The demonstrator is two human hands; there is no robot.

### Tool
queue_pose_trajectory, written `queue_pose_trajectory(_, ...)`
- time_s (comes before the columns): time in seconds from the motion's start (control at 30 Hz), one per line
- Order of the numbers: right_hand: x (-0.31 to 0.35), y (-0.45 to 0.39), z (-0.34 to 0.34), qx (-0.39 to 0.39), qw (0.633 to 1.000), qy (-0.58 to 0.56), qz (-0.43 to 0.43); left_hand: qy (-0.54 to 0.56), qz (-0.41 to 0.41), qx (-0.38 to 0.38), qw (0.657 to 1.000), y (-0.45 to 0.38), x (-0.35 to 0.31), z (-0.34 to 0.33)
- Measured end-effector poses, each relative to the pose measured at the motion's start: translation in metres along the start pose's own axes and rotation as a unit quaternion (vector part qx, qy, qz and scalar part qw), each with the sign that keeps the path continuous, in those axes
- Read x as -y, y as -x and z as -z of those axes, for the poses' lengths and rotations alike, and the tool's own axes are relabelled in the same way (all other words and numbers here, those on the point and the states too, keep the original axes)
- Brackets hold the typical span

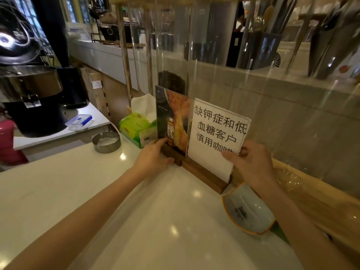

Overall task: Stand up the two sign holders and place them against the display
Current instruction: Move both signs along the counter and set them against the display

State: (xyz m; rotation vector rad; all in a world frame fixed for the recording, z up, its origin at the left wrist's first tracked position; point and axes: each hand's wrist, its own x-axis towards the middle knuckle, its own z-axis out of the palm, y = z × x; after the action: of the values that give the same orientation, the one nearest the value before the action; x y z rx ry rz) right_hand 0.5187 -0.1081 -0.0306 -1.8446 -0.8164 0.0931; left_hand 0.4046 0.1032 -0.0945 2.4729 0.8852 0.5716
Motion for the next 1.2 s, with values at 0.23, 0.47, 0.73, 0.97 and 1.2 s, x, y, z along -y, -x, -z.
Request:
queue_pose_trajectory(0.23, 0.001, 0.000, -0.001, -0.006, 1.000, -0.024, 0.016, -0.009, -0.009, 0.010, 1.000, 0.003, -0.003, -0.013)
queue_pose_trajectory(0.47, 0.002, 0.001, -0.001, -0.004, 0.999, -0.022, 0.022, -0.023, 0.000, 0.021, 1.000, 0.004, -0.004, -0.016)
queue_pose_trajectory(0.73, 0.000, 0.000, -0.002, -0.007, 0.999, -0.010, 0.030, -0.032, 0.022, 0.039, 0.999, 0.002, -0.011, -0.014)
queue_pose_trajectory(0.97, 0.000, 0.000, -0.004, -0.013, 0.999, -0.009, 0.035, -0.038, 0.015, 0.051, 0.998, 0.001, -0.011, -0.013)
queue_pose_trajectory(1.2, 0.000, 0.000, -0.004, -0.011, 0.999, -0.018, 0.034, -0.031, 0.030, 0.063, 0.997, -0.002, -0.009, -0.011)
